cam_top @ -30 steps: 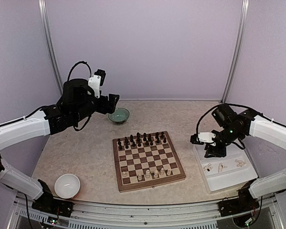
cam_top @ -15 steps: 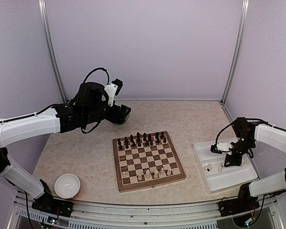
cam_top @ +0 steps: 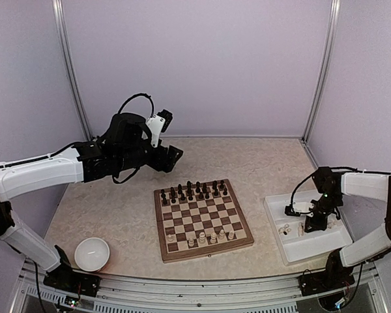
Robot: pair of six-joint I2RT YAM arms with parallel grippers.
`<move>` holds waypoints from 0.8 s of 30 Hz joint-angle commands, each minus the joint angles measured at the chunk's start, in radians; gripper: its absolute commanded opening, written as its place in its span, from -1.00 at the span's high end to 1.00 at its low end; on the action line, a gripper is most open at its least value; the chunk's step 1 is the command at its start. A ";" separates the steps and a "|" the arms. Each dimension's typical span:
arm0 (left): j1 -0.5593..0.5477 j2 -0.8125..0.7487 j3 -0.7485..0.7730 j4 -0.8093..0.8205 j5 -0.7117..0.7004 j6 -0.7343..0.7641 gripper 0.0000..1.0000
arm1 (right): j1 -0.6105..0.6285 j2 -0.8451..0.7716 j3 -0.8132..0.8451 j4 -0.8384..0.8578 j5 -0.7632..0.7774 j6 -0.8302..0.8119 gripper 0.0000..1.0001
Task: Set up the chess pieces on the board
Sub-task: Pick up the storage box.
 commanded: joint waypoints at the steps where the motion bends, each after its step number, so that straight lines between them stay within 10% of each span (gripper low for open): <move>1: -0.004 0.018 0.033 0.003 0.055 -0.005 -0.68 | -0.014 0.030 -0.023 0.035 -0.004 -0.017 0.68; 16: -0.223 0.212 0.141 0.133 0.257 -0.218 -0.43 | -0.014 -0.288 0.047 -0.163 -0.173 -0.064 0.98; 24: -0.306 0.448 0.267 0.321 0.387 -0.421 -0.36 | 0.002 -0.291 0.265 -0.258 -0.539 0.019 0.97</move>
